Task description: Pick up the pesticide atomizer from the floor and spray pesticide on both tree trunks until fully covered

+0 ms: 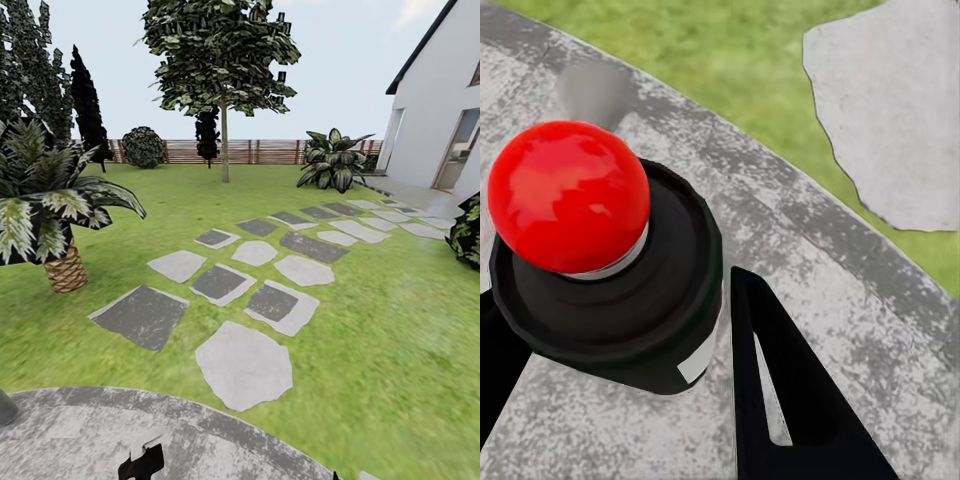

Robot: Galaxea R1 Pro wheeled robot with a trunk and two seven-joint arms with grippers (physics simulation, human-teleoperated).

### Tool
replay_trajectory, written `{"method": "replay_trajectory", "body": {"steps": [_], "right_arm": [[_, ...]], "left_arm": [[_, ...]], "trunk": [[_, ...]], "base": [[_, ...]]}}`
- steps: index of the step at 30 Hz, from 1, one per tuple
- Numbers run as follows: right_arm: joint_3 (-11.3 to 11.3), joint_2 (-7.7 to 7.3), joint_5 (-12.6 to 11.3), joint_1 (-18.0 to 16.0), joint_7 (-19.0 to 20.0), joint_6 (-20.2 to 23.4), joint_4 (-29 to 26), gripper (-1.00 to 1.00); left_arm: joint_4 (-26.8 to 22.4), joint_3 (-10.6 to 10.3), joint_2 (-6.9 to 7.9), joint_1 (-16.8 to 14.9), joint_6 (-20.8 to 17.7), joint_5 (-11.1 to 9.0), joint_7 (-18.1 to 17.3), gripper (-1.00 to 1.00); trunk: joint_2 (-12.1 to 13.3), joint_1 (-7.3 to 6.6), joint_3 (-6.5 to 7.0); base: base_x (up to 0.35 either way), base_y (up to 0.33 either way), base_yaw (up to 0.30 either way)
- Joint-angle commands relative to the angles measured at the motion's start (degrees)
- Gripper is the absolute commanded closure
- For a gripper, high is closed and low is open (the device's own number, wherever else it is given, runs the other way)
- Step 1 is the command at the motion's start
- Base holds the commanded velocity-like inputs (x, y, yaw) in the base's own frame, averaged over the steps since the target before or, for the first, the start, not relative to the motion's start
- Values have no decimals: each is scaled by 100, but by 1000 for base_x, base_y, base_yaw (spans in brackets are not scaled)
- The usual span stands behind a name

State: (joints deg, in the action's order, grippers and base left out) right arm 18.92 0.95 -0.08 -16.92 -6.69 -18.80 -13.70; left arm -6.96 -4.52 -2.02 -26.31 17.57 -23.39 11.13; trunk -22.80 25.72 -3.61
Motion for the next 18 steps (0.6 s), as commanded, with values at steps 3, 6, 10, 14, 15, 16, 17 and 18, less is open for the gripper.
{"method": "replay_trajectory", "body": {"steps": [3,6,10,14,15,16,17,18], "right_arm": [[0,2,-1,-5,-17,-17,5,-100],[10,2,-1,-5,-22,-16,0,-100],[-7,3,-1,-5,-18,-18,2,-100],[-17,5,-1,-5,-17,-18,6,-100],[-17,6,-1,-5,-17,-18,7,-100],[-19,4,-1,-5,-17,-18,7,-100],[-19,3,-1,-5,-17,-18,7,-100],[-19,3,-1,-5,-17,-18,7,-100]], "left_arm": [[2,-49,0,-6,17,-34,30,100],[2,-49,0,-6,17,-34,30,100],[2,-49,2,-6,17,-35,30,100],[3,-51,0,-6,17,-34,30,100],[3,-50,0,-6,17,-34,30,100],[2,-50,3,-6,16,-34,30,100],[2,-51,4,-6,17,-34,30,100],[2,-51,5,-6,17,-34,30,100]], "trunk": [[-12,7,-12],[-12,7,-12],[-12,7,-12],[-12,7,-12],[-12,7,-12],[-12,7,-12],[-12,7,-12],[-12,7,-12]], "base": [[333,0,139],[333,0,139],[333,0,43],[333,0,10],[333,0,4],[333,0,2],[333,0,1],[333,0,1]]}}
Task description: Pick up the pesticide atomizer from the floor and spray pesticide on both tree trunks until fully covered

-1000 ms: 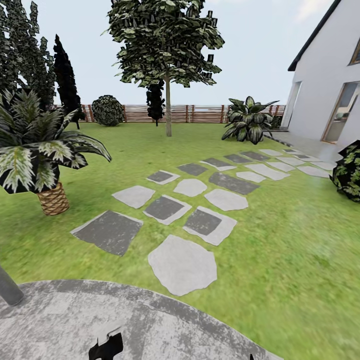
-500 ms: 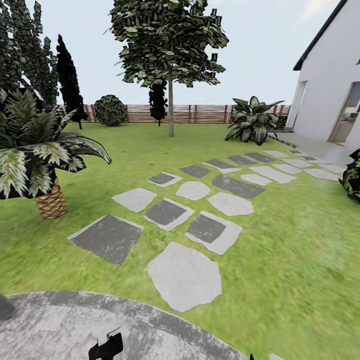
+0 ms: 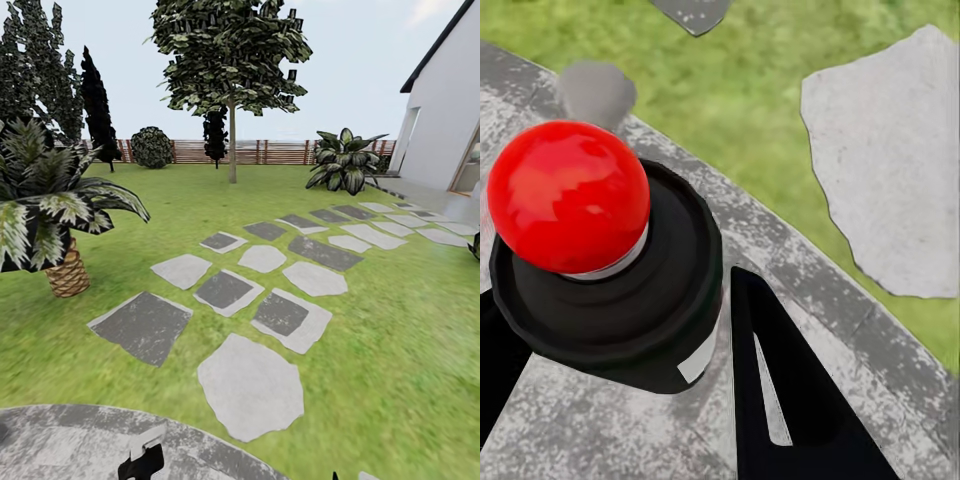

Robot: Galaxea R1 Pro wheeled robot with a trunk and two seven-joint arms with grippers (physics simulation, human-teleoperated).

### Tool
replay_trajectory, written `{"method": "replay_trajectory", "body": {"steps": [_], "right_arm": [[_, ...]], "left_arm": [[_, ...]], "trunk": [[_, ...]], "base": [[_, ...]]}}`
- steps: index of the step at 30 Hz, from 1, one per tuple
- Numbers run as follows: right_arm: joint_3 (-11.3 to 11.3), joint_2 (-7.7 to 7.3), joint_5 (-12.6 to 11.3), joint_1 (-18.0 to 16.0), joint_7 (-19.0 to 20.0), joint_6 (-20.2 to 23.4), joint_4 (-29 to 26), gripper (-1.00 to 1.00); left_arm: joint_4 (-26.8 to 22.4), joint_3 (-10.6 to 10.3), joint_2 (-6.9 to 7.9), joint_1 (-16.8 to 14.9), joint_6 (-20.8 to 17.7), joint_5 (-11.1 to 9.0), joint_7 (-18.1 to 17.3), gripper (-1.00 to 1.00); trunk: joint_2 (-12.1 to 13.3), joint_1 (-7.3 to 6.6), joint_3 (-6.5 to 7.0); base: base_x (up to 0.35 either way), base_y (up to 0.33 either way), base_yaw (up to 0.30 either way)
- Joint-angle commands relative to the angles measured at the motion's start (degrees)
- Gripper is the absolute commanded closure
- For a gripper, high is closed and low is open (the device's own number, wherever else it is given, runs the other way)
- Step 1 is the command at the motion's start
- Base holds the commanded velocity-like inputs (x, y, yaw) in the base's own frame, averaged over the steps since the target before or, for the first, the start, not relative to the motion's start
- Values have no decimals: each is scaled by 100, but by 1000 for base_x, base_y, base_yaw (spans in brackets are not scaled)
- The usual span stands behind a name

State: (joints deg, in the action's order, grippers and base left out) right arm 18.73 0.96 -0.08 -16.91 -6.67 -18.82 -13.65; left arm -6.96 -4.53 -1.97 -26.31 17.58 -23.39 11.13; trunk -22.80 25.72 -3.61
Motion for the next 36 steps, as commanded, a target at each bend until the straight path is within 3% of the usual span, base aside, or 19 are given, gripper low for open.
{"method": "replay_trajectory", "body": {"steps": [1,36], "right_arm": [[0,1,-1,-5,-18,-16,2,-100],[7,9,-1,-5,-18,-16,3,-100]], "left_arm": [[2,-49,1,-5,17,-34,30,100],[3,-57,-4,-5,18,-34,30,100]], "trunk": [[-12,7,-12],[-12,7,-12]], "base": [[333,0,1],[333,0,0]]}}
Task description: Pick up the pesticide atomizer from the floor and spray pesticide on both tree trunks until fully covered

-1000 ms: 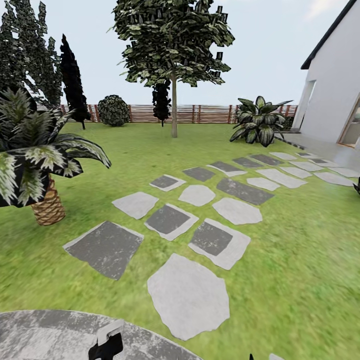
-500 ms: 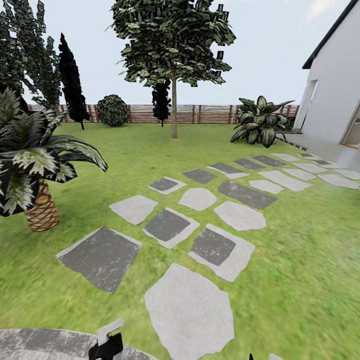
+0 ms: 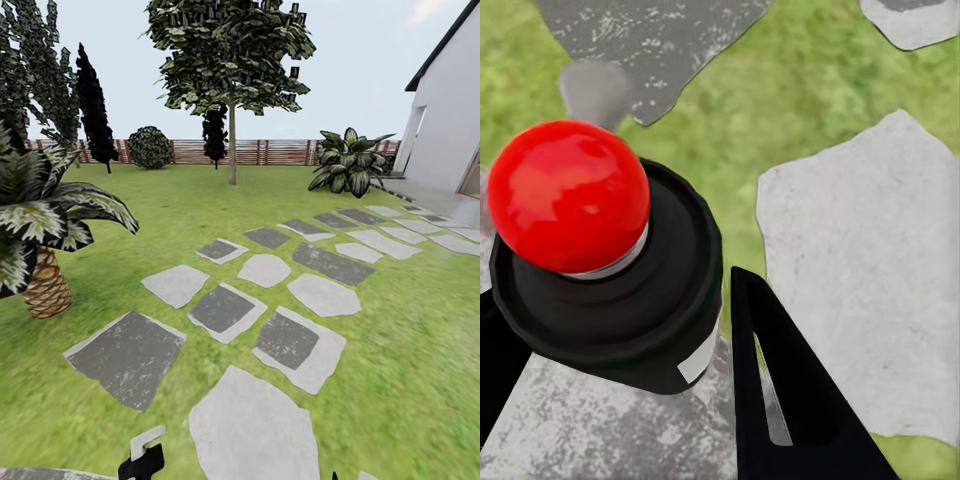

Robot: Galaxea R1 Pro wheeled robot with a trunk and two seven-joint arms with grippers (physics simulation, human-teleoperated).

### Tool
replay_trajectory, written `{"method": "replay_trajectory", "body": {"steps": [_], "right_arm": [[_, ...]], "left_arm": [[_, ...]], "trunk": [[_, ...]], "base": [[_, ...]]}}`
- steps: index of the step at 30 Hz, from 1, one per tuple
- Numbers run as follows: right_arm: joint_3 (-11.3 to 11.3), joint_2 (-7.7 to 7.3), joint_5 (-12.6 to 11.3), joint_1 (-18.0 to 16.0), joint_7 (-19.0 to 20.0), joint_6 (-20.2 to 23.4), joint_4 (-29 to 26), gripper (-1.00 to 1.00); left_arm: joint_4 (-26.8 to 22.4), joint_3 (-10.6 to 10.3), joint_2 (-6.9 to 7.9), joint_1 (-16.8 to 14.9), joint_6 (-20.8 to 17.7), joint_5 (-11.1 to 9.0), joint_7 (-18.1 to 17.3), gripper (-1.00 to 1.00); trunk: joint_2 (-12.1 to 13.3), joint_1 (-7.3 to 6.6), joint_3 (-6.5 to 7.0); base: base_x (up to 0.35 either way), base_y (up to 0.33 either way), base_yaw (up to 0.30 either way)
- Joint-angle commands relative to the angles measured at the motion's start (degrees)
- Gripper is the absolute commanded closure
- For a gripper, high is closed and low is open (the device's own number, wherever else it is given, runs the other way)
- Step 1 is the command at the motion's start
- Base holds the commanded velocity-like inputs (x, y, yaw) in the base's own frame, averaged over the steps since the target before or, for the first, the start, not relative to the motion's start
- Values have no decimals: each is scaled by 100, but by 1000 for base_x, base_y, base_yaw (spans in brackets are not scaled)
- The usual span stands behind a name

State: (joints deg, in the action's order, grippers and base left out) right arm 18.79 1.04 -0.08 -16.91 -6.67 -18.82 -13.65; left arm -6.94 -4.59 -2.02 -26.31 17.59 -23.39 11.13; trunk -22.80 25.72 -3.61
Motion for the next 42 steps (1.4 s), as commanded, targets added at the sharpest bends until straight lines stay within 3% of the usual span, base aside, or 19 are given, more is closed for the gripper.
{"method": "replay_trajectory", "body": {"steps": [1,42], "right_arm": [[0,2,-1,-5,-18,-16,2,-100],[15,4,-1,-5,-18,-16,11,-100]], "left_arm": [[1,-50,2,-5,17,-34,30,100],[0,-50,2,-5,13,-34,30,100]], "trunk": [[-12,7,-12],[-12,7,-12]], "base": [[333,0,0],[333,0,0]]}}
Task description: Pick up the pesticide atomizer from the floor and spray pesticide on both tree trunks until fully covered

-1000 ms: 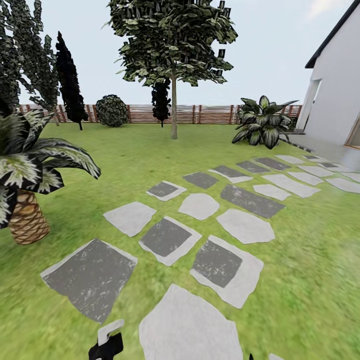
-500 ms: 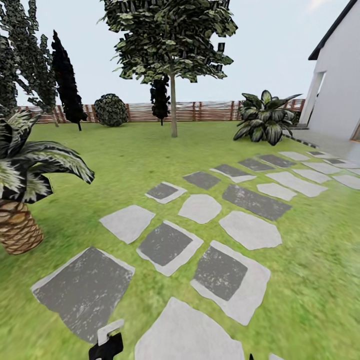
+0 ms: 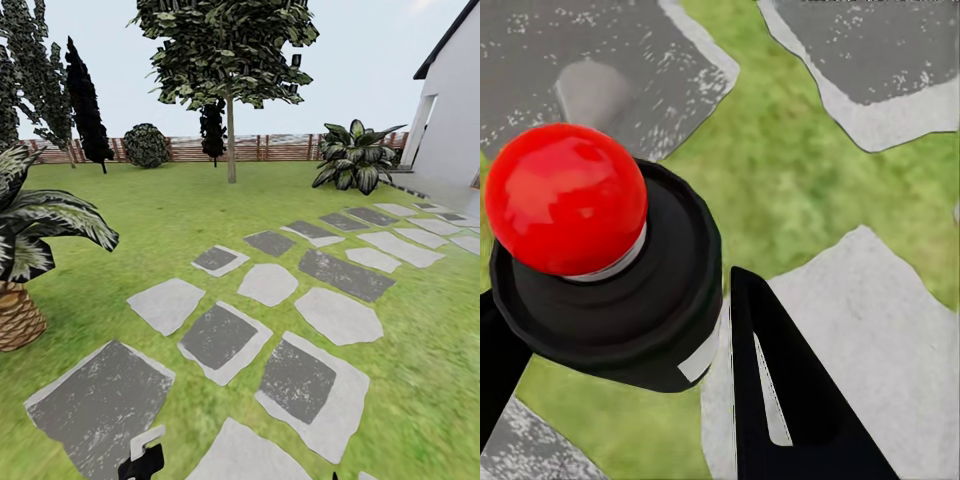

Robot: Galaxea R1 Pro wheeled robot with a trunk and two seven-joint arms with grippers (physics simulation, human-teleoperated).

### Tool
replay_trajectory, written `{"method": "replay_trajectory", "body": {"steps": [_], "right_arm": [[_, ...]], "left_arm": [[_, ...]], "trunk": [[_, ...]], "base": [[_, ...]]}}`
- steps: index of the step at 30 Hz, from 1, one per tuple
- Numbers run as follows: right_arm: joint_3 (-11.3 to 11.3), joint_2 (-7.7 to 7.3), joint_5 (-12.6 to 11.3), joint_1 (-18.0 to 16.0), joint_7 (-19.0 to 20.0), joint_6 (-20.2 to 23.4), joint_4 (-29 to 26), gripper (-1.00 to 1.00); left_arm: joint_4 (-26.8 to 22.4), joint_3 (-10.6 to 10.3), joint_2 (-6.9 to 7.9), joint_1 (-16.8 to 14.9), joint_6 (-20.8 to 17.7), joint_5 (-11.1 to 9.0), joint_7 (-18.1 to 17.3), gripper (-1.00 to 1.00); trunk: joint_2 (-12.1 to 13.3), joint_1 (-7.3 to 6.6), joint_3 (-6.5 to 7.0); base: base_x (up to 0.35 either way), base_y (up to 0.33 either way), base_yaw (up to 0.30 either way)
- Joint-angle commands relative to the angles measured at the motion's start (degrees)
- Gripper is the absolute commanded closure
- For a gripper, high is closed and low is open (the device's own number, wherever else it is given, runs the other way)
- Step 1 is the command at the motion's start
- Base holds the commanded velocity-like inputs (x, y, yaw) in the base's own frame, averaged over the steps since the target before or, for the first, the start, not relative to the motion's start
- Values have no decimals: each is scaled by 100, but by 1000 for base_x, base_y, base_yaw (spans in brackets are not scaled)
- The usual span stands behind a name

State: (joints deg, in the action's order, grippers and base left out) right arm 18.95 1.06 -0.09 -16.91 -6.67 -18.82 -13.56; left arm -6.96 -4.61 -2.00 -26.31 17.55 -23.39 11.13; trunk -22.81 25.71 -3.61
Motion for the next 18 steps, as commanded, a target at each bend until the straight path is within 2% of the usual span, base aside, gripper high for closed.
{"method": "replay_trajectory", "body": {"steps": [1,18], "right_arm": [[0,1,0,-5,-19,-16,2,-100],[3,1,0,-5,-19,-16,2,-100]], "left_arm": [[2,-48,0,-5,16,-34,30,100],[2,-48,-2,-5,17,-34,30,100]], "trunk": [[-11,7,-12],[-11,7,-12]], "base": [[333,0,0],[333,0,0]]}}
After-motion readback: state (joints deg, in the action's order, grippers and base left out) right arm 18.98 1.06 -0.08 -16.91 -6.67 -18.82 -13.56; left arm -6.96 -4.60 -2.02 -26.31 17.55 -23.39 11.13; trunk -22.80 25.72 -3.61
